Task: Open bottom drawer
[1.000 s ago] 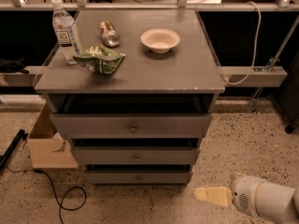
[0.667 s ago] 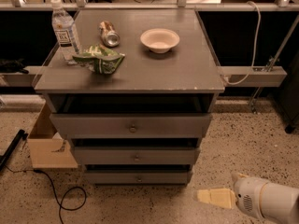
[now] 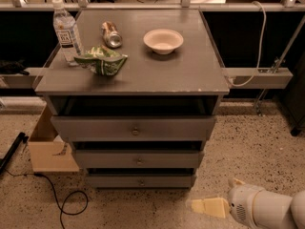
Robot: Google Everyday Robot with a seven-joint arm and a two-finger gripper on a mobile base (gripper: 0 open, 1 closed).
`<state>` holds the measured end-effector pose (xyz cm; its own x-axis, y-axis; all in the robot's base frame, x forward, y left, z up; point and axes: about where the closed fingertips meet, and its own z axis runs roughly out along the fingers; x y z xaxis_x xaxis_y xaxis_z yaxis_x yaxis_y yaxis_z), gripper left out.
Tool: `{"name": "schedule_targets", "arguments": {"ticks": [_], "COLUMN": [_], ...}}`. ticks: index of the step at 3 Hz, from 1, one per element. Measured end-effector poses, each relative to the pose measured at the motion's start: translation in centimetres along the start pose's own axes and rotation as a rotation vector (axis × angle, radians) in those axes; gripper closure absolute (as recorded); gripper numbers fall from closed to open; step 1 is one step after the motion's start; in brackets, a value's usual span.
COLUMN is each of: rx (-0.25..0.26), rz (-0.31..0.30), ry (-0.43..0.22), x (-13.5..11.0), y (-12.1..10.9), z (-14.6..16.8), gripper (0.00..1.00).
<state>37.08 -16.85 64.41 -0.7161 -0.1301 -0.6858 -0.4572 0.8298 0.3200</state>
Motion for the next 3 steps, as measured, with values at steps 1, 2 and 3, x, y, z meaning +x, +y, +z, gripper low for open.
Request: {"name": "schedule_targets", "arguments": {"ticks": [1,2,3], "rx": [0.033,0.08,0.137], "rz": [-0.056,-0.099,-0.119], "ry": [0.004,0.005,0.015], "x": [-2.0,-4.5,-6.2], "y": [0.4,-0.1,-1.8], "z": [2.3,4.5,6.7], "gripper": [0.0,0.0,0.0]}}
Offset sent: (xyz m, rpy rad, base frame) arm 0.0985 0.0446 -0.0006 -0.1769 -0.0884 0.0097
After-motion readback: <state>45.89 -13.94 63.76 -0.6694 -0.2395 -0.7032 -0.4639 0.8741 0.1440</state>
